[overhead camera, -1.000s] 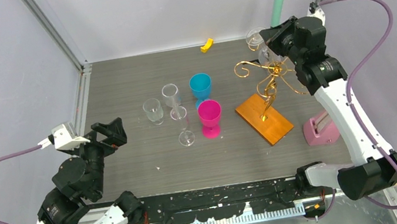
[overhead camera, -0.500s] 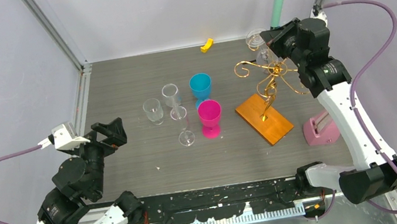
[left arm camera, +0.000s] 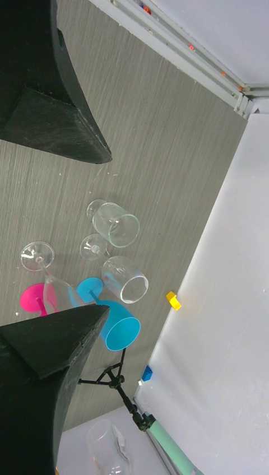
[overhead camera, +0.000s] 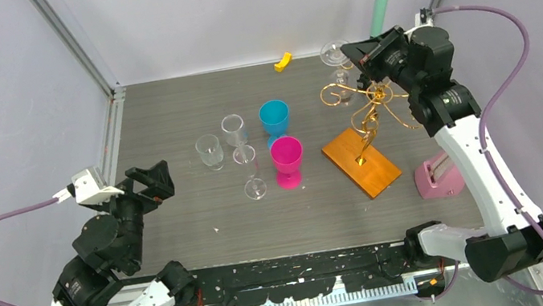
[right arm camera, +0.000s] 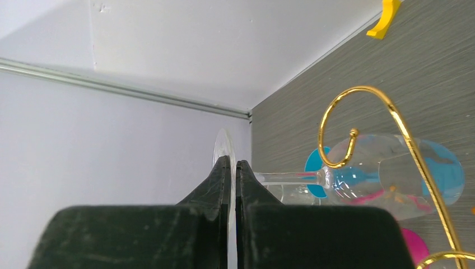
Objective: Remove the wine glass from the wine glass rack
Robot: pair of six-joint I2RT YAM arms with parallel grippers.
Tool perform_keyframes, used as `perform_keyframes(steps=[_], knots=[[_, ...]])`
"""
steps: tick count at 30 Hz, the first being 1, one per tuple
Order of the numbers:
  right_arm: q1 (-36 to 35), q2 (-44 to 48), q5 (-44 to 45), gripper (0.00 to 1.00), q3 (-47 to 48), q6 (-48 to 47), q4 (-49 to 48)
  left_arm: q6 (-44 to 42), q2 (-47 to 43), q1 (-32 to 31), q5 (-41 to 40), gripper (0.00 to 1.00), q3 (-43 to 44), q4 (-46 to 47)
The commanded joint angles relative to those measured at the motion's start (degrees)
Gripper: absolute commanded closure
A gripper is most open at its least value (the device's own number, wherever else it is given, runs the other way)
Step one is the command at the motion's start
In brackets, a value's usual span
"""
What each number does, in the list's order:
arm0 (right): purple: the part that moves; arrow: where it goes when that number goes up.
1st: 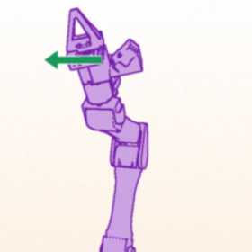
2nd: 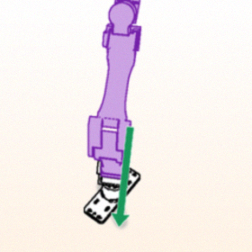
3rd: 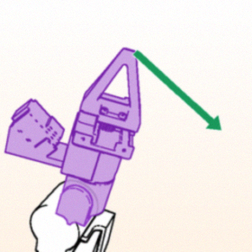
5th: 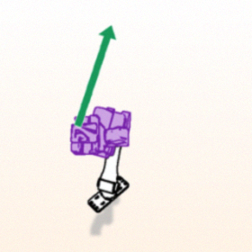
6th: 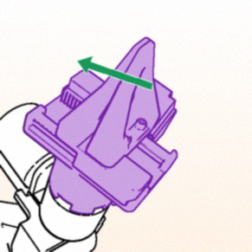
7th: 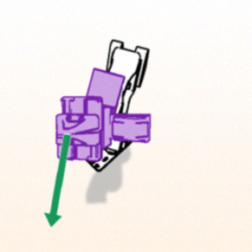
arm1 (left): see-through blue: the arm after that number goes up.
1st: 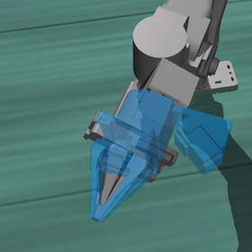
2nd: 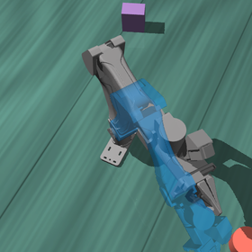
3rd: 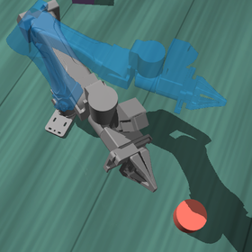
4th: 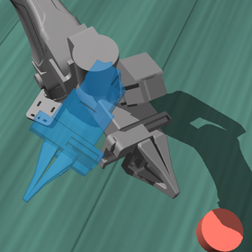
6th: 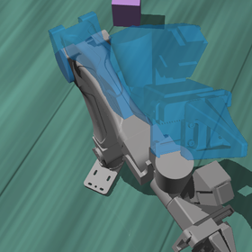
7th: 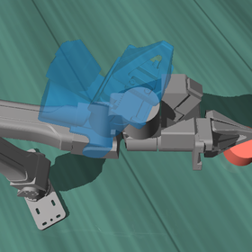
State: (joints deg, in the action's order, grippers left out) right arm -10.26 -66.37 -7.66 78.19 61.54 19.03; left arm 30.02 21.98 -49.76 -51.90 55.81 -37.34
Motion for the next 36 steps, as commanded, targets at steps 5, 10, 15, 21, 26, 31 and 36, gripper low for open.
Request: perform_keyframes(steps=[5, 10, 15, 21, 26, 31, 36], knots=[[0.16, -3.04, -13.68, 1.00, -1.14, 5.95, -22.35, 1.10, 0.30, -0.08, -0.44, 0.00, -1.60, 2.48], [-0.04, -5.07, -21.59, 1.00, -1.98, 9.19, -34.24, 0.88, 1.66, -0.08, -0.11, 0.00, -2.23, 3.11], [-1.50, -6.97, -25.71, 1.00, -2.32, 14.78, -43.02, -1.62, 3.13, -0.08, 2.90, 0.00, -3.43, 6.18], [-12.51, -10.25, -26.53, 1.00, -0.12, 18.98, -39.72, -16.08, 6.75, -0.08, 18.08, 0.00, -3.15, 12.80], [-20.19, -11.57, -25.99, 1.00, 0.18, 24.21, -39.07, -24.70, 8.91, -0.08, 22.32, 0.00, 0.22, 11.91], [-28.41, -13.81, -24.89, 1.00, 0.64, 25.49, -37.08, -26.94, 9.48, -0.08, 32.73, 0.00, 1.03, 14.19], [-33.71, -16.05, -24.68, 1.00, 0.85, 27.85, -38.71, -27.27, 9.21, -0.08, 34.17, 0.00, 0.95, 16.25]])
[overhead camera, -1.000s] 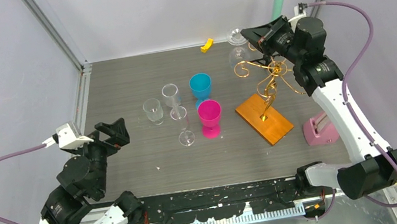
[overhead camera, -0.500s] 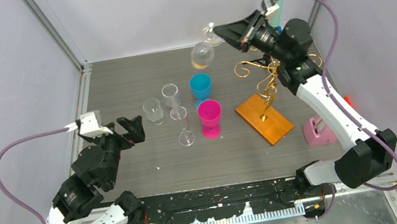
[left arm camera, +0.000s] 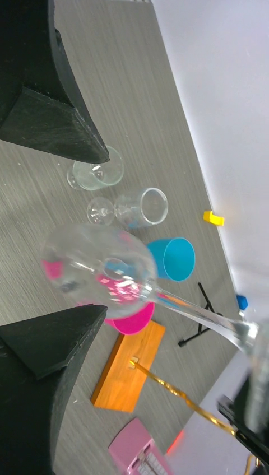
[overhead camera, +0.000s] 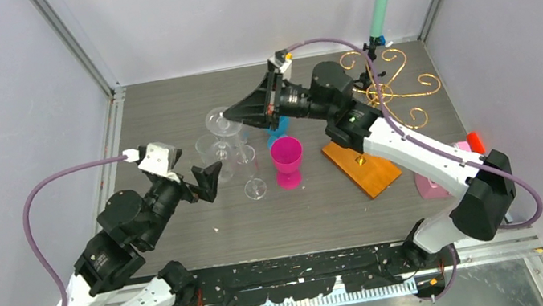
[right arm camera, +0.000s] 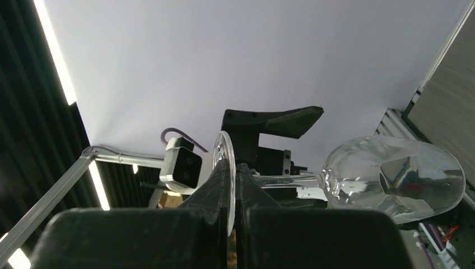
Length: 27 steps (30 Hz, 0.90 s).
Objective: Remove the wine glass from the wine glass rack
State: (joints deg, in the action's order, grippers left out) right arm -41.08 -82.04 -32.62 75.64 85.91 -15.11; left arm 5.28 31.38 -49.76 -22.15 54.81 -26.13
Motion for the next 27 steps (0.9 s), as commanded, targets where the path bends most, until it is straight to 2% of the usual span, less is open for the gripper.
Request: perform_keyframes(steps=[1, 5, 6, 9, 14, 22, 27], knots=[[-3.41, -0.61, 0.46, 1.00, 3.52, 3.61, -4.97, -2.59, -0.49, -0.08, 4.86, 0.00, 1.63, 5.71], [-5.66, -3.16, -0.71, 1.00, 4.56, 7.50, -6.90, -2.88, -0.96, -0.08, 6.02, 0.01, 0.38, 8.55], [-5.80, -3.54, -1.05, 1.00, 4.63, 8.39, -7.72, -2.75, -0.82, -0.08, 5.69, 0.04, 2.36, 9.06], [-6.48, -4.87, -2.09, 1.00, 5.21, 10.12, -9.74, -2.35, 0.03, -0.08, 3.85, 0.23, -0.38, 9.98], [-7.11, -5.40, -2.63, 1.00, 5.32, 10.67, -10.74, -1.83, 0.56, -0.08, 2.36, 0.41, -0.78, 10.75], [-8.63, -7.27, -3.33, 1.00, 6.57, 12.59, -11.91, -2.57, 1.44, -0.08, 6.31, 0.39, -0.78, 11.40], [-9.32, -8.26, -3.73, 1.00, 7.61, 13.05, -11.83, -2.72, 1.71, -0.08, 6.09, 0.50, -0.29, 11.16]])
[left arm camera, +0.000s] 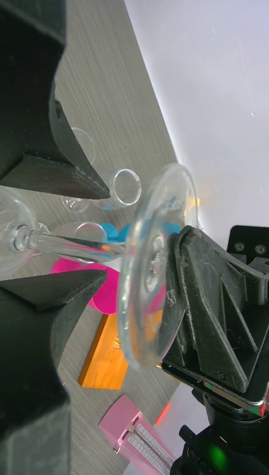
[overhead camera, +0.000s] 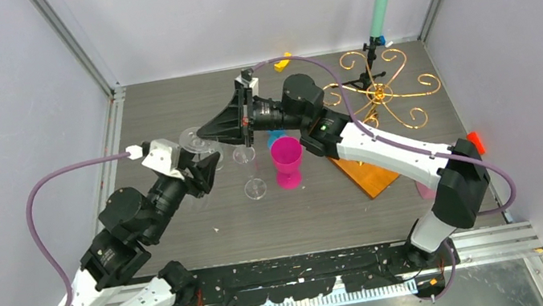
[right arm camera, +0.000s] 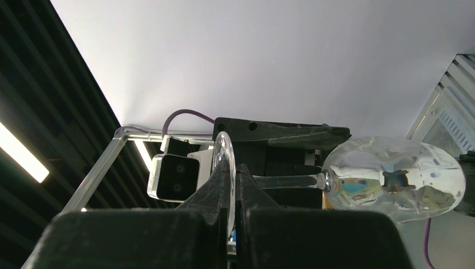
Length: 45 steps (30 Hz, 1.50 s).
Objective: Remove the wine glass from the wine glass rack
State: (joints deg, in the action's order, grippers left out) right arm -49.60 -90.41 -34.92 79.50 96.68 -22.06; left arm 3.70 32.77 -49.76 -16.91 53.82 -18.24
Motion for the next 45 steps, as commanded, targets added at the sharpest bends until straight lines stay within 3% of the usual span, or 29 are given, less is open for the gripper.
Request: perform_keyframes(steps=[1, 5, 11, 16, 18, 21, 23, 28, 31, 38, 45], knots=[[-0.90, -0.04, -1.40, 1.00, 3.84, 2.17, -4.80, -1.15, 0.35, -0.08, 0.83, 0.52, 0.81, 3.13], [-1.02, -0.31, -1.38, 1.00, 4.08, 1.16, -3.02, -1.38, 0.71, -0.08, 0.65, 0.61, 1.40, 2.60], [-1.12, -0.73, -1.59, 1.00, 4.78, -1.01, -0.49, -1.26, 0.78, -0.08, -0.99, 0.99, 1.51, 2.52], [-1.13, -0.44, -0.52, 0.99, 4.89, -4.21, 1.03, -0.61, 0.71, -0.08, -2.57, 1.00, 1.59, 2.63], [-1.13, -0.31, 0.27, 0.89, 4.05, -4.78, -0.59, -0.14, 0.64, -0.08, -2.91, 1.00, 1.55, 3.04], [-1.11, 0.44, 2.80, 0.59, 2.49, -6.08, -2.55, 0.84, 0.39, -0.08, -3.64, 1.00, 1.27, 4.20], [-1.11, 1.44, 5.15, 0.47, 0.95, -8.14, -2.89, 1.92, 0.08, -0.08, -4.83, 1.00, 1.06, 5.33], [-1.02, 7.37, 15.77, 0.33, -3.45, -20.04, 4.01, 5.78, -0.43, -0.08, -11.14, 1.00, 0.12, 8.80], [-1.23, 11.45, 22.77, 0.29, -6.99, -29.04, 8.28, 10.16, 0.37, -0.08, -18.70, 1.00, -0.08, 11.97], [-4.91, 16.20, 28.74, 0.26, -13.92, -32.28, 5.95, 21.39, 4.54, -0.08, -35.89, 1.00, 2.26, 15.76], [-10.29, 15.35, 30.71, 0.27, -15.50, -35.61, 3.17, 32.47, 2.98, -0.08, -40.88, 1.00, 0.87, 20.07]])
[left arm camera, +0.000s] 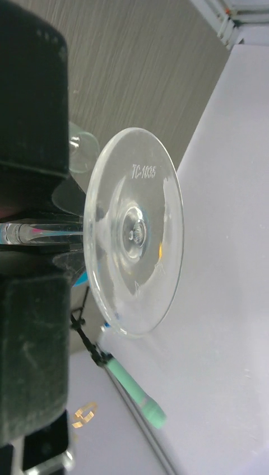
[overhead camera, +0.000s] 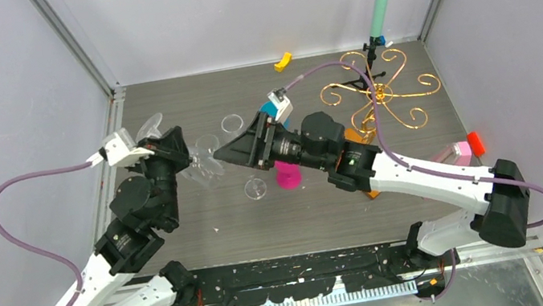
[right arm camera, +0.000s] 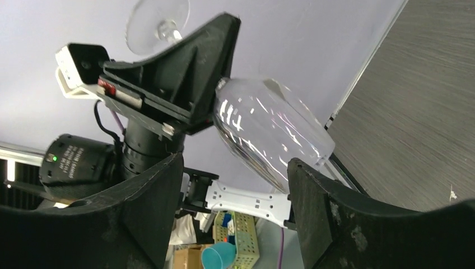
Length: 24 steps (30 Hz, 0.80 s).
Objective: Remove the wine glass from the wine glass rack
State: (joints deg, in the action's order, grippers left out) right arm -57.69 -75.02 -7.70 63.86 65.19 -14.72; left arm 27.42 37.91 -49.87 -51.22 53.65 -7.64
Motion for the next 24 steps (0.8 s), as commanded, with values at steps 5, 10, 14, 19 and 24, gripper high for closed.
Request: perform_keyframes(steps=[5, 10, 14, 19, 24], knots=[[-4.15, -1.24, 5.12, 0.29, 1.11, -5.30, -1.41, 11.29, -3.22, 0.03, -8.23, 1.00, 1.37, 9.23], [-4.89, -3.31, 3.43, 0.31, 1.62, -4.48, -4.72, 13.79, -3.84, 0.03, -8.89, 1.00, 1.29, 8.35], [-5.18, -4.41, 1.96, 0.40, 0.91, -3.34, -12.70, 15.15, -4.55, 0.03, -8.77, 1.00, 1.20, 8.26], [-5.25, -5.33, 0.93, 0.55, -1.88, -0.15, -24.43, 18.10, -5.46, 0.03, -8.96, 1.00, 0.34, 7.90], [-5.23, -6.50, 0.16, 0.63, -1.28, 1.90, -26.87, 20.93, -5.88, 0.03, -8.10, 1.00, -0.52, 7.81]])
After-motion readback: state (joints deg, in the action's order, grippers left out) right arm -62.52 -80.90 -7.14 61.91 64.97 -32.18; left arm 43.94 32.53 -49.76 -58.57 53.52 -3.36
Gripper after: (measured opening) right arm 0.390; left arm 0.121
